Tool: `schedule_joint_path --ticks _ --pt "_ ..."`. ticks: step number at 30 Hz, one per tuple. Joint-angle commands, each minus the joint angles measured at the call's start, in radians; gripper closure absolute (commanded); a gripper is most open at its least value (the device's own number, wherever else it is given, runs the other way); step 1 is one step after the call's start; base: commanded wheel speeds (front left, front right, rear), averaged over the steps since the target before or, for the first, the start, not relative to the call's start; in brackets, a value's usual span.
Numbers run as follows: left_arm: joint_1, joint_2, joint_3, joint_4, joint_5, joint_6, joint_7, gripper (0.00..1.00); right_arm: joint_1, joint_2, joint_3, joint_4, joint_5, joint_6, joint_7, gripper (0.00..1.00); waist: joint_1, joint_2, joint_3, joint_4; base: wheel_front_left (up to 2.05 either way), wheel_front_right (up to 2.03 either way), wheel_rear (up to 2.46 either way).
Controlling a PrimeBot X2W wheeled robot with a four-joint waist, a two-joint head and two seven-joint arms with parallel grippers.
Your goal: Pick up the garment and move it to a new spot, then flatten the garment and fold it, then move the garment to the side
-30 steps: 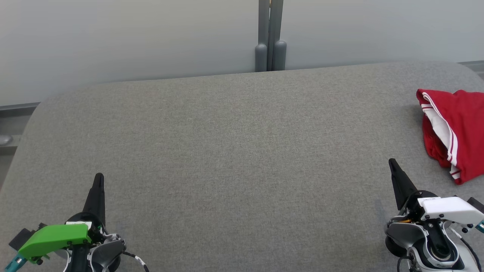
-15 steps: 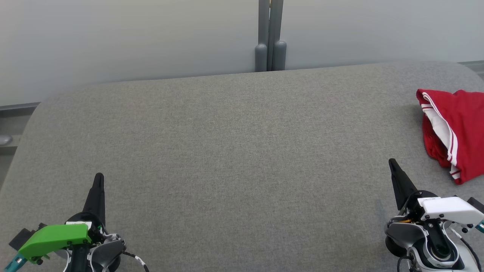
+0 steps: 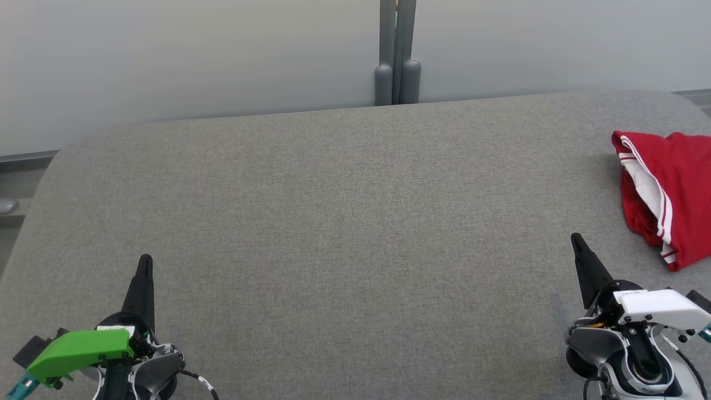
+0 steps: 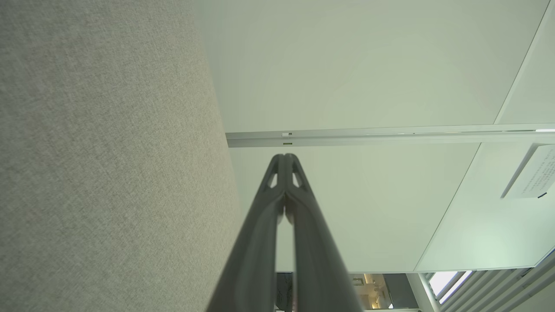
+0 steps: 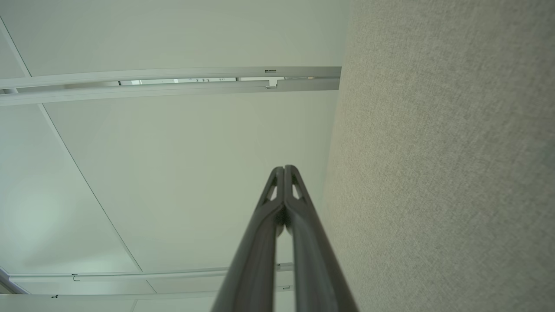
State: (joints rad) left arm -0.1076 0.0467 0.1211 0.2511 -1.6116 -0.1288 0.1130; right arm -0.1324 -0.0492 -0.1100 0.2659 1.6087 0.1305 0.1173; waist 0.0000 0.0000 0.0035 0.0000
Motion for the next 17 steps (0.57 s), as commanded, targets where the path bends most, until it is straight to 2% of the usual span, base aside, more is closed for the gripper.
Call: schedule_joint_path --ticks 1,17 --pt "-0.011 0.007 0.001 -0.004 -0.001 -0.004 0.001 1.0 0.008 -0.002 -0.001 -0.004 0.005 0.0 0.003 1.0 0.0 0.0 0.0 0.0 0.0 0.0 0.0" --pt "-0.011 0.006 0.001 -0.004 -0.001 -0.004 0.001 1.0 0.008 -0.002 -0.001 -0.004 0.005 0.0 0.003 1.0 0.0 0.0 0.0 0.0 0.0 0.0 0.0"
